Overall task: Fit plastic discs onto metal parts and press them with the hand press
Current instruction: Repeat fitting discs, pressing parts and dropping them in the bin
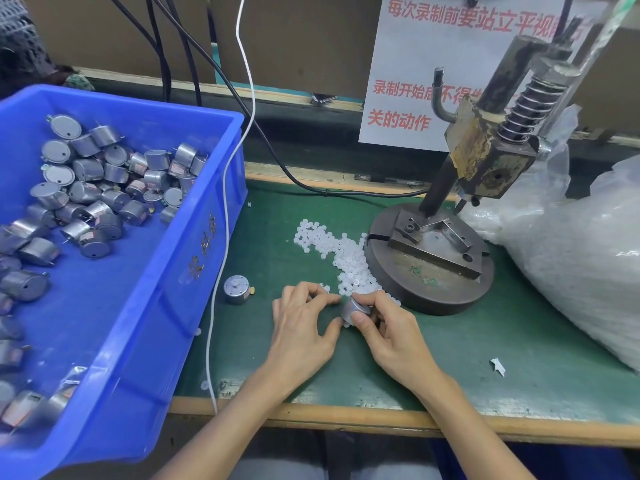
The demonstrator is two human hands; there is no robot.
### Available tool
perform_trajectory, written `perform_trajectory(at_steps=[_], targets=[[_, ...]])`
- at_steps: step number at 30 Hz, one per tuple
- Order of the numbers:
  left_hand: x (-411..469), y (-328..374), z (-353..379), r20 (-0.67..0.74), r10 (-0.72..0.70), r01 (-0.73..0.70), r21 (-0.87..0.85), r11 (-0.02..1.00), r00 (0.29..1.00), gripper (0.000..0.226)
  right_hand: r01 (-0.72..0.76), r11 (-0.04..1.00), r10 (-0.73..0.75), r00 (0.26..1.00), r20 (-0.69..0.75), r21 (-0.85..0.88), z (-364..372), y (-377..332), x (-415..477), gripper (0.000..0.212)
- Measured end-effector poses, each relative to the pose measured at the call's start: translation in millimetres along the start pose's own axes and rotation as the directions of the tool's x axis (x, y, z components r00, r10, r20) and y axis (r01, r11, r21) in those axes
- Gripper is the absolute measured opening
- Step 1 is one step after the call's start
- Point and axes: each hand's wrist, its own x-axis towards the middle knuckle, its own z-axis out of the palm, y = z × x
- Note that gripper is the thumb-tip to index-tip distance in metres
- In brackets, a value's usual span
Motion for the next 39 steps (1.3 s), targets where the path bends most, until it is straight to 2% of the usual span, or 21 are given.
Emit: perform_trajectory(at_steps=[4,9,16,23,39], targets=[[-0.9,-0.3,-0.8,0.012,-0.001,0.001,0.012,1.000,1.000,0.028,0.021,0.996,-0.019,1.000,0.025,-0.081,1.2,-0.9,-0.6,0.027],[-0.7,0.4,-1.3,0.017,-0.002,0.002,0.001,1.000,1.000,0.027,-0.071,0.992,0.070,0.997,0.012,0.103,-3.5,-4.4,1.8,0.007],[-0.7,1.0,-1.6,0.017,-0.006,0.006,-0.005,1.000,1.000,0.026,-0.116,0.981,0.114,0.993,0.023,0.154,-4.9,-6.0,1.3,0.009],[-1.0,1.7,-2.3,0.014,-0.007,0.007,-0.005,1.000,1.000,0.025,-0.089,0.994,0.089,0.996,0.007,0.057,-4.9,-3.3,0.9,0.010],[-1.1,2.4,-3.0,0.030,-0.009,0.009,0.010,1.000,1.000,0.024,-0.023,0.996,0.023,1.000,-0.010,0.085,-2.2,-1.6,0.9,0.013]])
